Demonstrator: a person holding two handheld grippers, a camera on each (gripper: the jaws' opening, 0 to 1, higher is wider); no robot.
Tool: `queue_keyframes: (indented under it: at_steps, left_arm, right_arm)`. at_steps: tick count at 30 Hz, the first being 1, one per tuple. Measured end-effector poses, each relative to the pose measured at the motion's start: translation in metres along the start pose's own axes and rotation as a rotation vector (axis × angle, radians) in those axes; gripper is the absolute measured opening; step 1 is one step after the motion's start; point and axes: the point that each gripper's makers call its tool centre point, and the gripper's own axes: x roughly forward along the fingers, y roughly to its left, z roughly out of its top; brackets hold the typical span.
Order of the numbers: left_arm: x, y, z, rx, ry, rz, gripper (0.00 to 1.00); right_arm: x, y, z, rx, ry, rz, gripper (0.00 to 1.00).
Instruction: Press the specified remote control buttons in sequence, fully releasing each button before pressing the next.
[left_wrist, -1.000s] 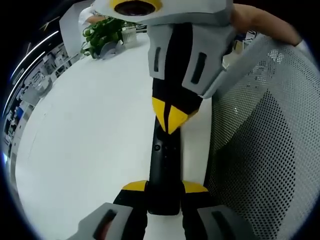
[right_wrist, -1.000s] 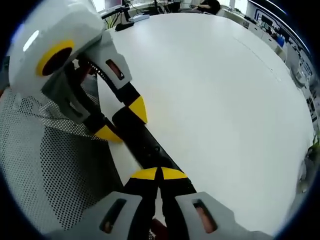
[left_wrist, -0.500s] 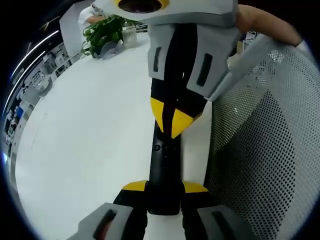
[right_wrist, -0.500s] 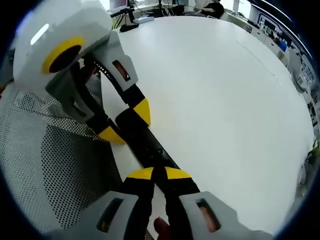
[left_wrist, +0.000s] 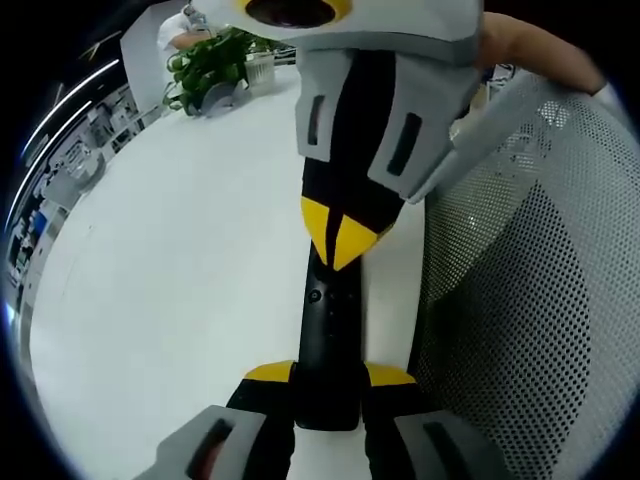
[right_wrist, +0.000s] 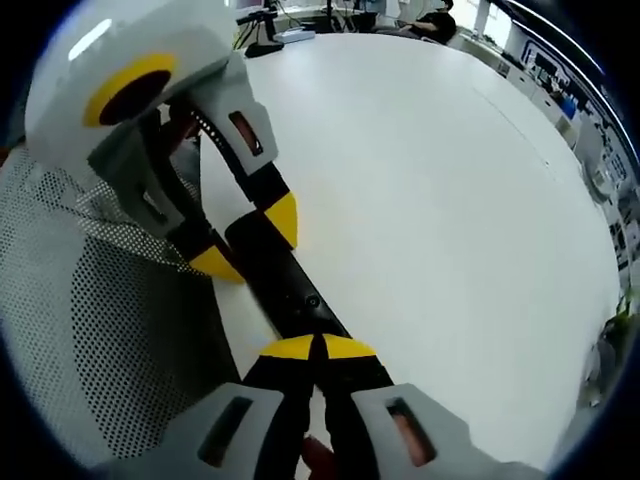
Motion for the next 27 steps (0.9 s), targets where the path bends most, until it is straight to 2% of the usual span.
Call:
queue_keyframes:
  at_steps: [5, 10, 19, 25, 27]
  left_arm:
    - [0.0002, 0.0002, 0.0002, -0.001, 0.003, -0.001, 0.25]
    - [0.0001, 0.0, 0.0003, -0.004, 0.001, 0.0, 0.25]
    - [0.0003, -0.0003, 0.0001, 0.001, -0.002, 0.003, 0.24]
    - [0.0, -0.0008, 0.0005, 0.003, -0.003, 0.002, 0.24]
    - [0.0002, -0.001, 0.0008, 0.005, -0.006, 0.001, 0.24]
  right_arm:
    - [0.0004, 0.0008, 0.0007, -0.034, 0.028, -0.012, 0.0]
    - [0.0001, -0.0029, 0.0, 0.013, 0.018, -0.003, 0.0]
    - [-0.0005, -0.0009, 0.0, 0.022, 0.009, -0.011, 0.0]
    - [-0.0017, -0.0035, -0.0009, 0.111, -0.007, 0.039, 0.0]
    - [-0.0031, -0.0036, -0.0029, 0.122, 0.007, 0.052, 0.0]
